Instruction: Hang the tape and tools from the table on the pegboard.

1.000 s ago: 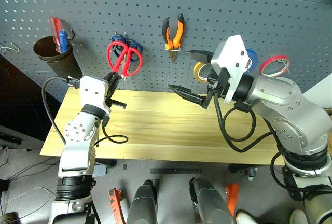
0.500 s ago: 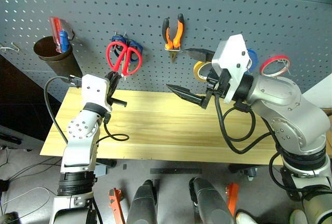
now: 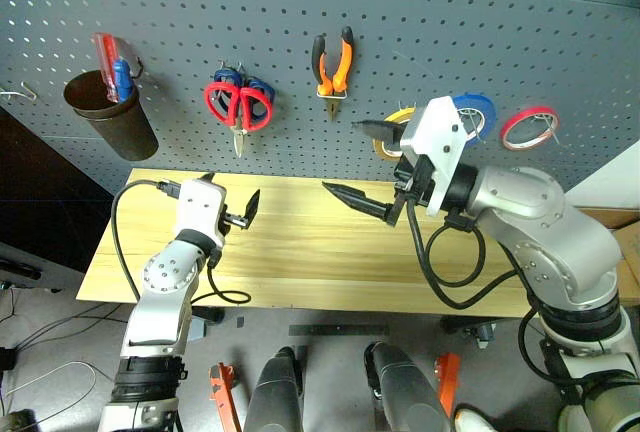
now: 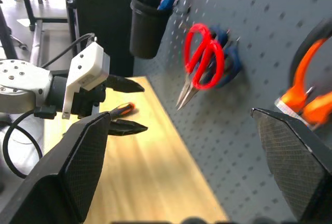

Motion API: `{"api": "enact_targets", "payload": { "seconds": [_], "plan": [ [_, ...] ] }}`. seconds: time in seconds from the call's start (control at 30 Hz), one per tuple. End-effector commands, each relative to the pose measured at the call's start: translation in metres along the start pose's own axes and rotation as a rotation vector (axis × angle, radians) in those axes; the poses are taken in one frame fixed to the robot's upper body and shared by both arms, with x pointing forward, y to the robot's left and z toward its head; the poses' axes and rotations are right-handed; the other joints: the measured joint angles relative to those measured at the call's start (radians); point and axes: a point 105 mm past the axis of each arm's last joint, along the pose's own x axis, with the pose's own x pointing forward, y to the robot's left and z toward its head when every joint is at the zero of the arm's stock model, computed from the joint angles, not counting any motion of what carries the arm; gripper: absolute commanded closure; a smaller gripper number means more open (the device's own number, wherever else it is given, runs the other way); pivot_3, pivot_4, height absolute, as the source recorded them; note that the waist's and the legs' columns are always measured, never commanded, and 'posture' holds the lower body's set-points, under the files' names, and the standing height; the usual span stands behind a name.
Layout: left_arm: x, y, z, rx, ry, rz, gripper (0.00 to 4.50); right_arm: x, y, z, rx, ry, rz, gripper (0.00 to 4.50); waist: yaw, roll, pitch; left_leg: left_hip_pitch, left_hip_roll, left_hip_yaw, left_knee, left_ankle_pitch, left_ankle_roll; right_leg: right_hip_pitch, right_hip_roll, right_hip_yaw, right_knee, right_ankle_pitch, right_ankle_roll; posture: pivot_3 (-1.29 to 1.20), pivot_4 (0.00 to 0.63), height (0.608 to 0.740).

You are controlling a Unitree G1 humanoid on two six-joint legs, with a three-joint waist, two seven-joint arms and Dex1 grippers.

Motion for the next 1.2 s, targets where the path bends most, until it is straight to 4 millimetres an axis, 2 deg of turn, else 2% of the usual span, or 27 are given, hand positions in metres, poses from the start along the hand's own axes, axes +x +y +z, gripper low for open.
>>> {"api": "enact_targets", "payload": {
  "seconds": [0.03, 0.23, 0.5, 0.7, 0.93, 1.03, 1.2],
  "plan": [
    [-0.009, 0.010, -0.005, 0.005, 0.055, 0.036, 0.16, 0.002, 0.010, -0.007, 0.014, 0.022, 0.010, 0.00, 0.000, 0.000, 0.000, 0.000, 0.000, 0.000, 0.000, 0.000, 0.000, 0.000, 0.000, 0.000, 0.000, 0.000, 0.000, -0.11, 0.269, 0.740],
    [-0.020, 0.031, -0.046, -0.029, 0.296, 0.128, 0.16, 0.015, 0.027, -0.024, 0.095, 0.086, 0.040, 0.00, -0.001, 0.000, 0.000, 0.000, 0.000, 0.000, 0.000, 0.000, 0.000, 0.000, 0.001, 0.000, 0.001, 0.000, 0.000, -0.10, 0.274, 0.740],
    [-0.013, 0.060, -0.073, -0.160, 0.485, 0.192, 0.16, 0.049, 0.034, -0.038, 0.233, 0.176, -0.007, 0.00, 0.000, 0.000, 0.000, 0.000, 0.000, -0.001, 0.002, 0.000, 0.000, -0.001, 0.001, -0.001, 0.004, 0.000, 0.000, -0.11, 0.290, 0.740],
    [-0.010, 0.083, -0.074, -0.227, 0.487, 0.288, 0.16, 0.067, 0.039, -0.032, 0.255, 0.171, -0.005, 0.00, -0.001, 0.000, 0.000, 0.000, 0.000, -0.001, 0.002, 0.000, 0.000, -0.001, 0.000, 0.000, 0.004, 0.000, 0.000, -0.12, 0.302, 0.740],
    [-0.007, 0.098, -0.080, -0.325, 0.509, 0.388, 0.16, 0.077, 0.051, -0.021, 0.238, 0.142, 0.053, 0.00, -0.001, 0.000, 0.001, 0.000, 0.000, -0.001, 0.002, 0.000, 0.000, -0.001, 0.000, -0.001, 0.004, 0.000, 0.000, -0.12, 0.309, 0.740],
    [0.001, 0.099, -0.084, -0.357, 0.528, 0.392, 0.16, 0.081, 0.052, -0.018, 0.224, 0.135, 0.065, 0.00, -0.001, 0.000, 0.001, 0.000, 0.000, -0.002, 0.002, 0.000, 0.000, -0.001, 0.000, -0.002, 0.005, 0.000, 0.000, -0.11, 0.312, 0.740],
    [0.020, 0.089, -0.089, -0.379, 0.569, 0.333, 0.16, 0.089, 0.050, -0.010, 0.200, 0.120, 0.073, 0.00, 0.000, -0.001, 0.002, 0.000, -0.001, -0.002, 0.002, 0.000, 0.000, -0.001, 0.000, -0.002, 0.005, 0.000, 0.000, -0.12, 0.321, 0.740]
  ]
}}
